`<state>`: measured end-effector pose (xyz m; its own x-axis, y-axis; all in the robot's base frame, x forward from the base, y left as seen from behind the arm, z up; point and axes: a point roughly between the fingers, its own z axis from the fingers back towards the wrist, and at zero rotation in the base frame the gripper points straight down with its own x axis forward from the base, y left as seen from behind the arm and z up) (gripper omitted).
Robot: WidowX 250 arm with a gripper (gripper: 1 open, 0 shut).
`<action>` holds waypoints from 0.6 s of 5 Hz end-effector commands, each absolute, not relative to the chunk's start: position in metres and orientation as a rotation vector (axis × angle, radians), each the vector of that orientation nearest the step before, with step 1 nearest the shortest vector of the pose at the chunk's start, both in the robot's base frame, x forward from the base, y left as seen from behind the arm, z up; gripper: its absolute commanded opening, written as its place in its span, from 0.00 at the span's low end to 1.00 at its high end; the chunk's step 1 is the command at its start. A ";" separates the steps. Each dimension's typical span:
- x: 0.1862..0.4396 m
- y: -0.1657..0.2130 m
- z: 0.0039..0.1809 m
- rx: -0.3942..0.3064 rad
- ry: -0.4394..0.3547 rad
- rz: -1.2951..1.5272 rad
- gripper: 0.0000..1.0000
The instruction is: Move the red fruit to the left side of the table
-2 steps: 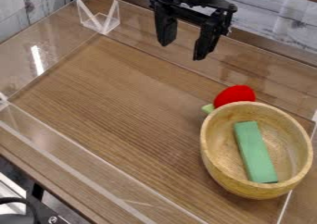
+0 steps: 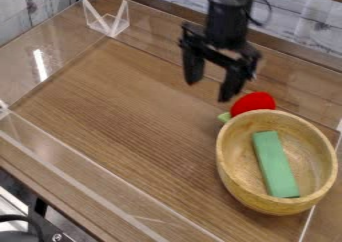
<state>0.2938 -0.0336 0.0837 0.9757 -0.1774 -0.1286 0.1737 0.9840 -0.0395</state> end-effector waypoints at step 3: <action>0.350 -0.048 0.078 -0.059 0.001 -0.344 1.00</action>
